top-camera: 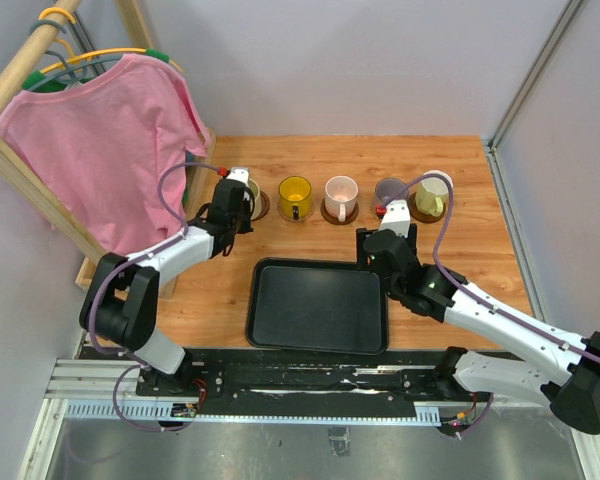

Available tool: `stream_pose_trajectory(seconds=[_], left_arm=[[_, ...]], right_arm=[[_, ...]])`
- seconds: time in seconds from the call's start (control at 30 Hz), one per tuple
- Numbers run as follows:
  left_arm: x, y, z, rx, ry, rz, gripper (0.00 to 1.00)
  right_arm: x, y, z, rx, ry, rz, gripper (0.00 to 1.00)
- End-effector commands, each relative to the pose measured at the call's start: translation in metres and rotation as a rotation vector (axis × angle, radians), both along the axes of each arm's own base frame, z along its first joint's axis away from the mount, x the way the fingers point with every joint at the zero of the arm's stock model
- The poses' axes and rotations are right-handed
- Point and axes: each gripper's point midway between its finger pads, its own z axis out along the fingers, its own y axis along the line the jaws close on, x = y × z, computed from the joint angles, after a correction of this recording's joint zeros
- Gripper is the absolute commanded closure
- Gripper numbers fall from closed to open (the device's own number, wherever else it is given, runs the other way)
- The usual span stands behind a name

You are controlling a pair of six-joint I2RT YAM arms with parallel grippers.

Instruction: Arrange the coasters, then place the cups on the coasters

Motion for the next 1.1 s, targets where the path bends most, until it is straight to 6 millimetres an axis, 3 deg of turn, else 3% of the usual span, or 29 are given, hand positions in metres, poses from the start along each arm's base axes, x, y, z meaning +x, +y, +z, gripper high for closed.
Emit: stream_pose_trajectory(seconds=[0.0, 0.43, 1.07], left_arm=[[0.044, -0.006, 0.04, -0.063, -0.16, 0.013, 0.99], [0.076, -0.008, 0.017, -0.08, -0.135, 0.01, 1.0], [0.085, 0.0, -0.01, -0.072, -0.08, 0.013, 0.99]], right_arm=[[0.006, -0.01, -0.001, -0.036, -0.009, -0.037, 0.27], [0.01, -0.007, -0.002, -0.044, 0.0, -0.027, 0.27], [0.012, 0.001, -0.01, -0.032, 0.027, -0.01, 0.27]])
